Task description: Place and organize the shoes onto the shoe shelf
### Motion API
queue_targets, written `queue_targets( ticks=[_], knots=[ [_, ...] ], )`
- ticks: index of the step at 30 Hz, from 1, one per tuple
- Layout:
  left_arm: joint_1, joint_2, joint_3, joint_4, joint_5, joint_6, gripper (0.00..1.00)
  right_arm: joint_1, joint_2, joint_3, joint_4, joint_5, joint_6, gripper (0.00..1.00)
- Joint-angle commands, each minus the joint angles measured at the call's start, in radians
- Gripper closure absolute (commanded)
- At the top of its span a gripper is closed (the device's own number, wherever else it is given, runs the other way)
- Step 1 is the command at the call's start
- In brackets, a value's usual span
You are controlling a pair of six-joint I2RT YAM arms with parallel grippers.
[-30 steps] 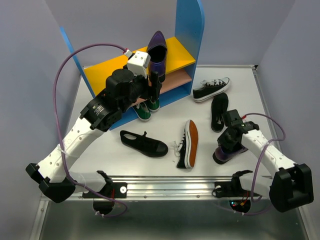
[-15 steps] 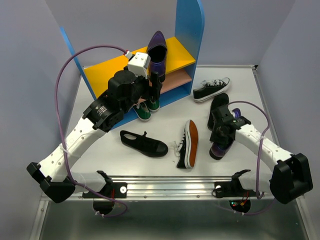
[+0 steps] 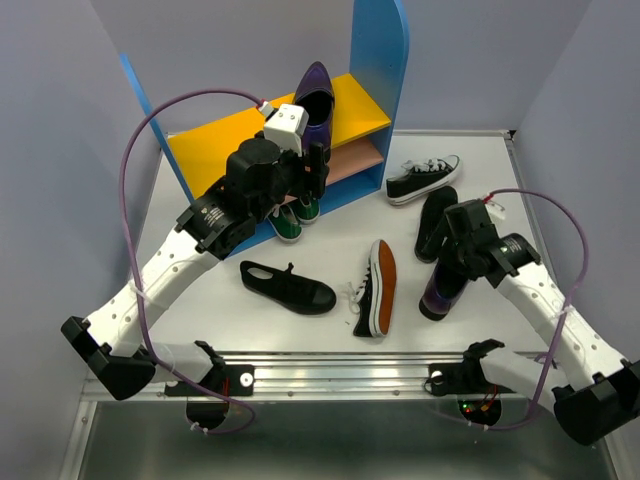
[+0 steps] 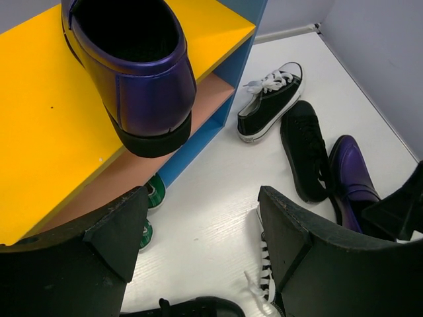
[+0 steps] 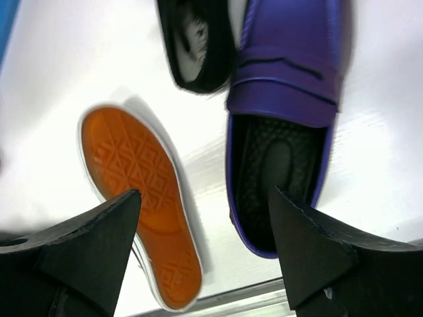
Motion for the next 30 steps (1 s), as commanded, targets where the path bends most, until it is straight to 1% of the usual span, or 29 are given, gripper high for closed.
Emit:
queue_targets(
  ticks=[1, 2, 5, 6, 11, 16, 18, 22, 23, 24, 26, 27, 28, 29, 30],
  knots=[
    [-0.003, -0.016, 0.035, 0.034, -0.012, 0.019, 0.21, 0.003, -0.046, 0.086, -0.195, 0.220, 0.234, 0.16],
    [-0.003, -0.017, 0.036, 0.031, -0.017, 0.019, 0.21, 0.003, -0.061, 0.092, -0.222, 0.228, 0.297, 0.13],
    [-0.003, -0.019, 0.035, 0.026, -0.025, 0.019, 0.21, 0.003, -0.083, 0.069, -0.289, 0.246, 0.380, 0.12],
    [-0.003, -0.019, 0.033, 0.027, -0.028, 0.019, 0.21, 0.003, -0.091, 0.035, -0.308, 0.248, 0.431, 0.12],
    [-0.003, -0.025, 0.029, 0.032, -0.037, 0.017, 0.21, 0.003, -0.078, -0.074, -0.326, 0.192, 0.570, 0.12],
    [-0.003, -0.017, 0.035, 0.031, -0.029, 0.019, 0.21, 0.003, -0.123, -0.204, -0.247, 0.147, 0.609, 0.13],
    [-0.002, -0.014, 0.035, 0.029, -0.032, 0.019, 0.21, 0.003, -0.137, -0.230, -0.204, 0.145, 0.614, 0.15],
    [-0.003, -0.016, 0.033, 0.021, -0.039, 0.017, 0.21, 0.003, -0.143, -0.285, -0.123, 0.150, 0.586, 0.18],
    [-0.002, -0.017, 0.033, 0.021, -0.037, 0.016, 0.21, 0.003, -0.135, -0.298, -0.077, 0.145, 0.562, 0.18],
    [-0.003, -0.017, 0.033, 0.020, -0.039, 0.016, 0.21, 0.003, -0.129, -0.319, -0.056, 0.142, 0.556, 0.21],
    [-0.003, -0.019, 0.033, 0.017, -0.042, 0.011, 0.21, 0.003, -0.112, -0.341, -0.004, 0.133, 0.543, 0.24],
    [-0.003, -0.022, 0.033, 0.015, -0.043, 0.011, 0.21, 0.003, -0.097, -0.359, 0.010, 0.133, 0.545, 0.30],
    [-0.003, -0.022, 0.033, 0.014, -0.045, 0.010, 0.21, 0.003, -0.091, -0.367, 0.021, 0.132, 0.542, 0.34],
    [-0.003, -0.026, 0.030, 0.014, -0.045, 0.010, 0.21, 0.003, -0.083, -0.370, 0.032, 0.132, 0.542, 0.48],
    [-0.003, -0.028, 0.030, 0.012, -0.045, 0.008, 0.21, 0.003, -0.083, -0.371, 0.032, 0.133, 0.540, 0.57]
  ],
)
